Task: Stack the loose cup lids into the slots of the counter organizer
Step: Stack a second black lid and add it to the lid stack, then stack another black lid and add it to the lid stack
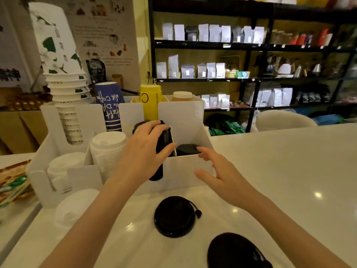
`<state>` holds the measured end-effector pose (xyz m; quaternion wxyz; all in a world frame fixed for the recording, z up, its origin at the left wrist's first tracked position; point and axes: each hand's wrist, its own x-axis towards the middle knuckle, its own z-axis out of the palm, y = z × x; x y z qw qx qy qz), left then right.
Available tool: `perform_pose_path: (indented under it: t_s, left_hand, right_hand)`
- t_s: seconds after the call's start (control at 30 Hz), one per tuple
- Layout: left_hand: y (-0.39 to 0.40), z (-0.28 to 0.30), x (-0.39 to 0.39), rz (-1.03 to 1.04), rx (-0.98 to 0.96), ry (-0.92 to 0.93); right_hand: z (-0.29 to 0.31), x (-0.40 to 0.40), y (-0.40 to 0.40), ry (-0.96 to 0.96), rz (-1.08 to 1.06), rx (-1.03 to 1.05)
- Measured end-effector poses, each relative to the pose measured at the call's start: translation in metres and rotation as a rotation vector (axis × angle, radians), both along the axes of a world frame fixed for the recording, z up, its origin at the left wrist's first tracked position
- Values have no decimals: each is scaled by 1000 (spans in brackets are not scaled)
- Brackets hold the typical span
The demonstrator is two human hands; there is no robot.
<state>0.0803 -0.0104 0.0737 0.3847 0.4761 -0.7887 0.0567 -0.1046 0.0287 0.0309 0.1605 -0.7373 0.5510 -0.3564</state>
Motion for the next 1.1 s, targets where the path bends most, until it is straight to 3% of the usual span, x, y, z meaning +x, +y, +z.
perform_pose_path:
  t_s: [0.17, 0.33, 0.4, 0.6, 0.7, 1.0, 1.1]
  left_hand:
    - [20, -16, -29, -165, 39, -138]
    - [36, -39, -49, -380, 477, -348]
    - [40, -50, -56, -400, 569, -419]
    - [58, -61, -59, -557, 727, -558]
    - [69, -65, -63, -605, 693, -647]
    - [72, -77, -69, -583, 661, -536]
    - [64, -73, -65, -580, 702, -460]
  right_hand:
    - [-24, -31, 43, 12, -74, 67]
    - [-44, -49, 86, 44, -122, 165]
    - [-51, -53, 101, 28, -132, 204]
    - [-69, -60, 122, -6, -129, 238]
    - [-72, -62, 121, -22, -111, 197]
    - [-70, -62, 118, -39, -154, 157]
    - [-65, -59, 112, -180, -168, 180]
